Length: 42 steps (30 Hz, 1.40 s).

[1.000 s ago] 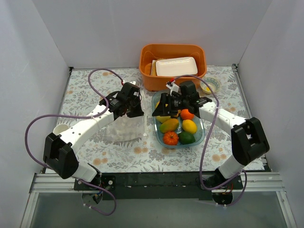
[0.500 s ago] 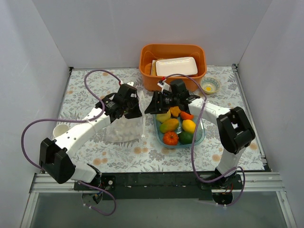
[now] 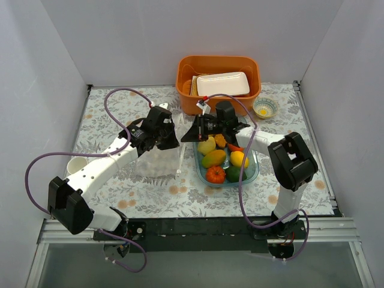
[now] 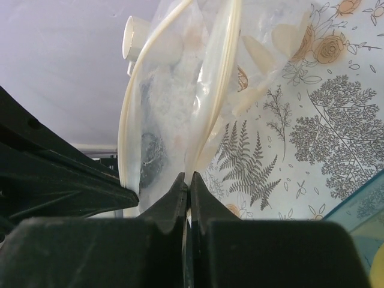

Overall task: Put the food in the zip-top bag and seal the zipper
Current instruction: Open the zipper of the food storage bag.

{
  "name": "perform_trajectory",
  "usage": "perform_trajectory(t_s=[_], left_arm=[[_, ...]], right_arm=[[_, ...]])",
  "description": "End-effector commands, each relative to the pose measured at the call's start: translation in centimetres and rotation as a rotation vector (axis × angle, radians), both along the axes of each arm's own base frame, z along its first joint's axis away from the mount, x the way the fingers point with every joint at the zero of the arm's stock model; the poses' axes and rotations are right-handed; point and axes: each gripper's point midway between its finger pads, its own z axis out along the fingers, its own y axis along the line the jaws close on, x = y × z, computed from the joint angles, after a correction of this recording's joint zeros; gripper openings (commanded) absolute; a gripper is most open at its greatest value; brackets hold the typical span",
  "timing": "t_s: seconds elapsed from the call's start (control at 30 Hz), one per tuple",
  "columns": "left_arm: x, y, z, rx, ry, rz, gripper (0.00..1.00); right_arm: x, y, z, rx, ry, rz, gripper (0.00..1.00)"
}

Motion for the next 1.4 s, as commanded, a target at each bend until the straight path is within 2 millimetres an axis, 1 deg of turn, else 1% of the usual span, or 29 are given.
perform_trajectory(t_s=[0.0,0.03,0.07,0.1,0.13,0.17,0.2,0.23,0.27,0.33,0.37,0.43,0.47,0.5,0.53,0.57,0.63,0.67,0.7,0.73,0.77,0.8,0.83,0.87,0.9,0.93,1.03,1.23,1.37], left_arm=[[0.1,0.8,0.5,0.014,-0.032,0.034,0.00],[0.1,1.0,0.2,0.026,-0.019,0.048,0.00],[0.4,1.3,0.1,0.041,-0.025,0.065,0.00],[0.5,1.5,0.0,0.049,-0.022,0.076,0.00],[0.5,1.7,-0.3,0.065,-0.011,0.085,0.00],[0.6,1.9,-0.4,0.077,-0.011,0.097,0.00],[1.0,2.4,-0.3,0.097,-0.023,0.122,0.00],[1.0,2.7,-0.3,0.111,-0.021,0.127,0.00],[1.1,2.8,-0.3,0.121,-0.021,0.134,0.00],[1.3,3.5,0.0,0.151,-0.030,0.159,0.00],[1.3,3.7,0.0,0.163,-0.030,0.165,0.00],[1.3,4.3,0.0,0.189,-0.030,0.180,0.00],[1.2,4.4,0.0,0.192,-0.027,0.180,0.00],[1.2,4.4,-0.1,0.195,-0.030,0.176,0.00],[1.1,4.2,-0.3,0.184,-0.026,0.165,0.00],[1.0,4.1,-0.4,0.178,-0.027,0.160,0.00],[1.0,3.8,-0.4,0.165,-0.026,0.157,0.00],[1.0,3.8,-0.5,0.168,-0.022,0.157,0.00],[1.0,3.8,-0.5,0.166,-0.023,0.158,0.00],[1.0,3.8,-0.5,0.166,-0.021,0.157,0.00],[1.0,3.6,-0.4,0.159,-0.022,0.151,0.00],[0.9,3.5,-0.4,0.155,-0.022,0.145,0.00],[0.9,3.3,-0.2,0.144,-0.029,0.134,0.00],[0.8,3.2,-0.2,0.135,-0.026,0.126,0.00],[0.8,3.1,-0.1,0.130,-0.028,0.122,0.00],[0.8,3.1,-0.1,0.129,-0.029,0.120,0.00],[0.6,3.0,-0.1,0.122,-0.022,0.115,0.00],[0.1,2.1,0.9,0.062,-0.042,0.066,0.00],[-0.2,1.3,2.0,0.014,-0.062,0.030,0.00]], right_arm=[[-0.4,-0.1,0.9,-0.010,-0.055,0.012,0.01],[-0.3,-0.2,0.6,-0.040,-0.061,0.001,0.01],[0.6,-0.3,-0.1,-0.099,-0.069,-0.054,0.01],[0.3,-1.1,-1.6,-0.193,-0.057,-0.059,0.01],[0.5,-0.6,-1.0,-0.233,-0.086,-0.071,0.01],[1.6,-1.2,-2.4,-0.333,-0.091,-0.147,0.01],[1.1,-1.9,-3.6,-0.420,-0.065,-0.154,0.01],[1.3,-1.3,-3.0,-0.437,-0.085,-0.165,0.01],[2.1,-1.6,-4.1,-0.499,-0.085,-0.206,0.01],[2.2,-1.7,-4.6,-0.563,-0.073,-0.227,0.01],[2.6,-2.1,-5.6,-0.606,-0.067,-0.251,0.01],[3.0,-2.0,-5.9,-0.619,-0.075,-0.263,0.01],[2.7,-1.3,-5.8,-0.590,-0.075,-0.220,0.03],[2.5,-0.9,-5.4,-0.563,-0.090,-0.195,0.10],[2.3,-0.4,-4.9,-0.529,-0.102,-0.170,0.19],[1.4,0.5,-3.7,-0.435,-0.121,-0.116,0.37],[0.6,1.0,-2.3,-0.333,-0.146,-0.091,0.55],[0.6,1.9,1.1,-0.195,-0.207,-0.086,0.65],[-0.6,1.2,-0.1,-0.182,-0.173,-0.071,0.68],[-0.4,0.8,0.4,-0.147,-0.170,-0.076,0.68],[-1.0,0.6,1.4,-0.100,-0.180,-0.055,0.72],[-1.2,0.4,1.3,-0.073,-0.169,-0.063,0.72],[-0.7,-0.1,1.5,-0.052,-0.172,-0.075,0.73],[-0.9,-0.4,2.1,-0.019,-0.176,-0.063,0.73],[-0.7,-0.4,3.2,0.036,-0.185,-0.073,0.73],[-0.6,-1.0,2.7,0.051,-0.169,-0.083,0.73],[-0.4,-1.5,4.0,0.117,-0.180,-0.082,0.73],[0.8,-1.0,3.8,0.119,-0.173,-0.087,0.70],[1.9,-0.6,3.7,0.130,-0.159,-0.086,0.62]])
